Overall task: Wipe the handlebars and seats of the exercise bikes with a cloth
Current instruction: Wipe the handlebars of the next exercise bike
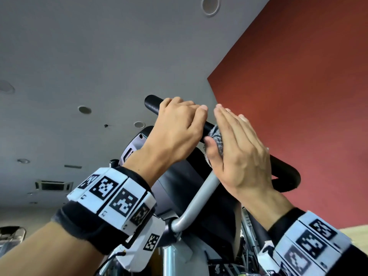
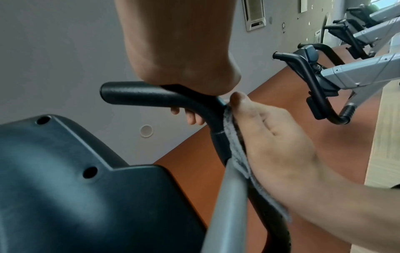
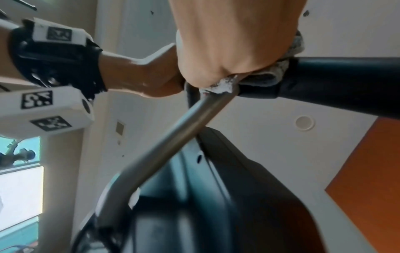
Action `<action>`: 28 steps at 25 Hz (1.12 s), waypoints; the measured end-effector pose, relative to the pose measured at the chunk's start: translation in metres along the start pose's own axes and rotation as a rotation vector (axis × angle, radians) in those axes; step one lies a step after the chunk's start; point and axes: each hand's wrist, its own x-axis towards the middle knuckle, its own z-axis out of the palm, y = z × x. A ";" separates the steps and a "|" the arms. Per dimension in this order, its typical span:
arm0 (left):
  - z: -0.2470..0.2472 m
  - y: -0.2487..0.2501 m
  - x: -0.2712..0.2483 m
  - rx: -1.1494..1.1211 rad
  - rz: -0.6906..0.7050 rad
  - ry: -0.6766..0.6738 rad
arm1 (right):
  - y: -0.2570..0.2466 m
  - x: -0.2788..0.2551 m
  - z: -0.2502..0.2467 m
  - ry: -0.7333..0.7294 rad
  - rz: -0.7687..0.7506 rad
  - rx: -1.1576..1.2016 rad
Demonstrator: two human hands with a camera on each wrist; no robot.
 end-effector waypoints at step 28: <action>0.039 0.096 0.003 0.743 -0.189 -0.071 | 0.138 -0.120 0.000 0.329 0.270 0.295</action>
